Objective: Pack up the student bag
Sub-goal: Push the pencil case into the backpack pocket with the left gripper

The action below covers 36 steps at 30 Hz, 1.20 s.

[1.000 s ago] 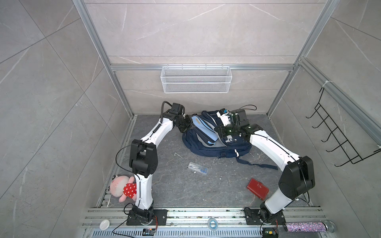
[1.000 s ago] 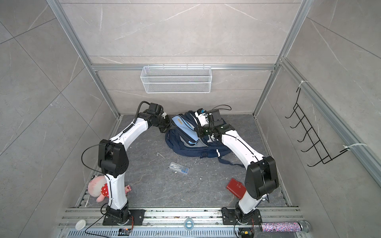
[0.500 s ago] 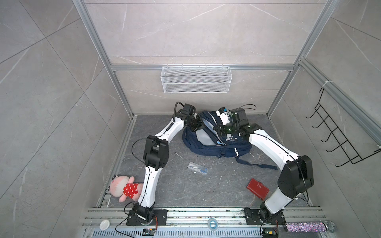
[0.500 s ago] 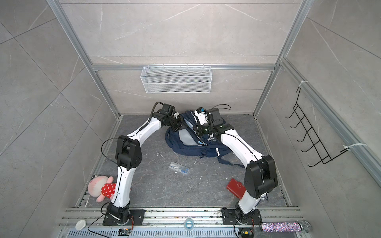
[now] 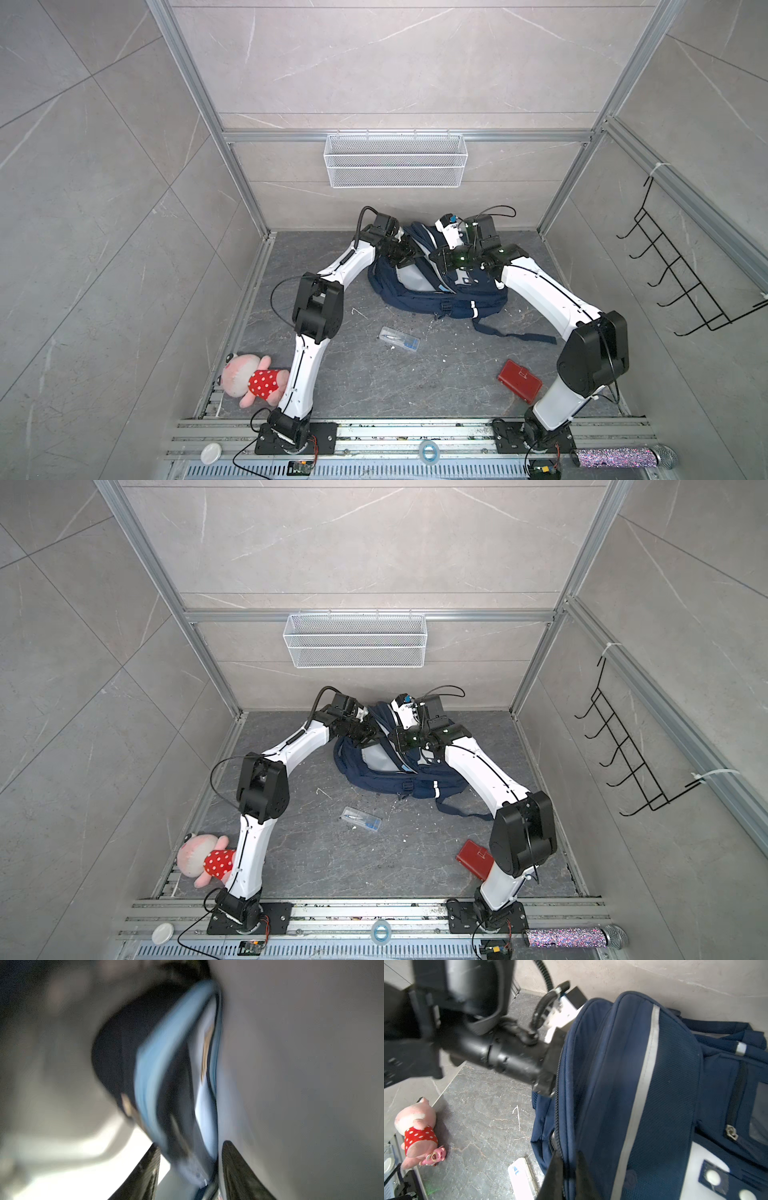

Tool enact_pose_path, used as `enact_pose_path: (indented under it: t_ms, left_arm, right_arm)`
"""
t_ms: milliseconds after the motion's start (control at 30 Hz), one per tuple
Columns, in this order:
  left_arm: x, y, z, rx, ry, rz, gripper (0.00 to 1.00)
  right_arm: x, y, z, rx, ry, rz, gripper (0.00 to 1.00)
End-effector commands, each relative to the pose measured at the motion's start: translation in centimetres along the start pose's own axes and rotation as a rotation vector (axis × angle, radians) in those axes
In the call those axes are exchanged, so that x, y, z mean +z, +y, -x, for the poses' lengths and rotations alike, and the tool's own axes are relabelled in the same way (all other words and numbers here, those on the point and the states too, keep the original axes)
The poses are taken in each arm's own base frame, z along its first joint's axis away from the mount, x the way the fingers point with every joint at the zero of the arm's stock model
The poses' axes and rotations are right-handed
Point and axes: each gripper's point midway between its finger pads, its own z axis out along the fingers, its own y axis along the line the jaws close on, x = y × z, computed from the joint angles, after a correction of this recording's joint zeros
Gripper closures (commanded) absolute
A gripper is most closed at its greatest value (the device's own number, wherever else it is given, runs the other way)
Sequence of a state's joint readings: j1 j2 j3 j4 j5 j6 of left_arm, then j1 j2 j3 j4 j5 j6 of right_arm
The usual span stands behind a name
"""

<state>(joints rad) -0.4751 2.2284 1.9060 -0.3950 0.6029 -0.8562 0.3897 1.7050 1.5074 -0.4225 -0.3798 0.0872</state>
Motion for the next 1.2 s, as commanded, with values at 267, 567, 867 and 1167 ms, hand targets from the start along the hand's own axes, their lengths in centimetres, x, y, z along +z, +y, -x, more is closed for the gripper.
enact_pose_path:
  t_ms: [267, 567, 867, 1167]
  left_arm:
    - [-2.8, -2.1, 0.8, -0.038, -0.122, -0.127, 0.56]
    - [0.1, 0.3, 3.5, -0.135, -0.213, -0.153, 0.67]
    - [3.3, -1.9, 4.3, -0.076, -0.231, -0.209, 0.66]
    - [8.4, -5.7, 4.1, -0.044, -0.201, -0.377, 0.65]
  right_arm:
    - [-0.3, 1.7, 1.7, 0.057, -0.028, 0.049, 1.0]
    - [-0.1, 2.1, 2.0, 0.068, -0.021, 0.054, 1.0]
    - [0.5, 2.5, 0.1, 0.08, 0.018, 0.072, 1.0]
    - [1.4, 3.0, 0.4, 0.098, 0.012, 0.106, 1.0]
